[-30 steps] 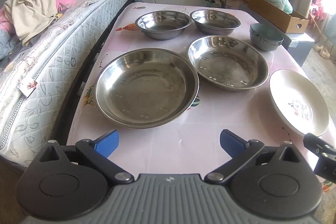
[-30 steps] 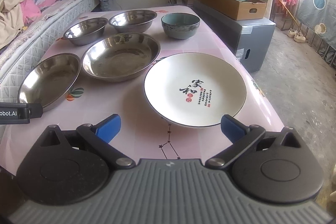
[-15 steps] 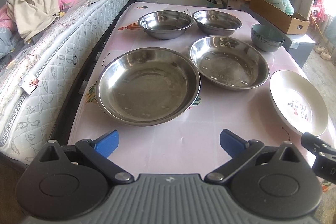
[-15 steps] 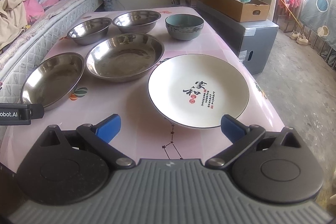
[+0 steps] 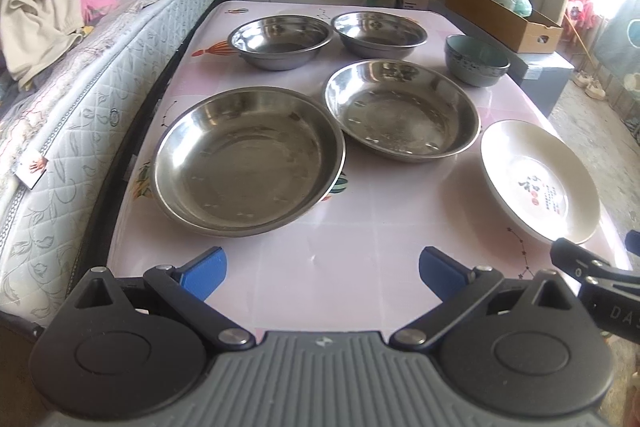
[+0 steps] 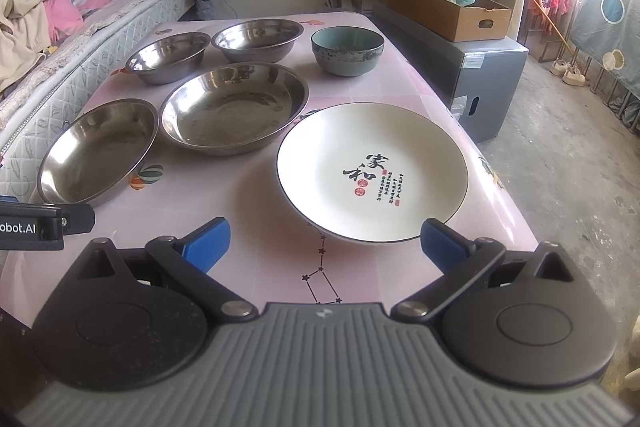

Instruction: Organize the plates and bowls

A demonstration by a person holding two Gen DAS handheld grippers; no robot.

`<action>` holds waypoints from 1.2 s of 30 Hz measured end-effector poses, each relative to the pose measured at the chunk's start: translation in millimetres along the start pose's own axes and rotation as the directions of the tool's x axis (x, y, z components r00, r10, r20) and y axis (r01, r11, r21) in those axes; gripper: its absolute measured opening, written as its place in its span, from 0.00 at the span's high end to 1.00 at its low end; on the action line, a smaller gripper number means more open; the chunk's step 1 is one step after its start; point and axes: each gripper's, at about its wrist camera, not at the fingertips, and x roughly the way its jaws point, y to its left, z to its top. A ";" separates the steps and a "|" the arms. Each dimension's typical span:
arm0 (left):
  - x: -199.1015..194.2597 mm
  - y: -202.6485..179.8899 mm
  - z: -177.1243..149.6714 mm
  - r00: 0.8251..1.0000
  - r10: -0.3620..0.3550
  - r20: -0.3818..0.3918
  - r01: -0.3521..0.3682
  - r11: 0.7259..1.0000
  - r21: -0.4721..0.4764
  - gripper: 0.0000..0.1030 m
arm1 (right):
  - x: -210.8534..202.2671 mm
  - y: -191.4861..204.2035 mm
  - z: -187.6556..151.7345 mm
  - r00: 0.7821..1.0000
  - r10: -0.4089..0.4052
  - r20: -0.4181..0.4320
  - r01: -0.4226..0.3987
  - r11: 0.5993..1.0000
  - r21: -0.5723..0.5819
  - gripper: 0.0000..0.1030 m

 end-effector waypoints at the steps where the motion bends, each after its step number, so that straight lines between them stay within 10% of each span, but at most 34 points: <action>1: 0.2 -0.6 -0.1 1.000 -0.003 -0.001 0.003 1.000 0.003 0.00 | -0.2 -0.6 0.2 1.000 -0.001 0.000 0.001 1.000 0.001 0.01; 36: 5.0 0.7 -1.7 1.000 -0.009 -0.014 0.009 1.000 0.009 0.00 | 2.3 1.0 -1.8 1.000 0.002 -0.013 -0.002 1.000 -0.006 0.01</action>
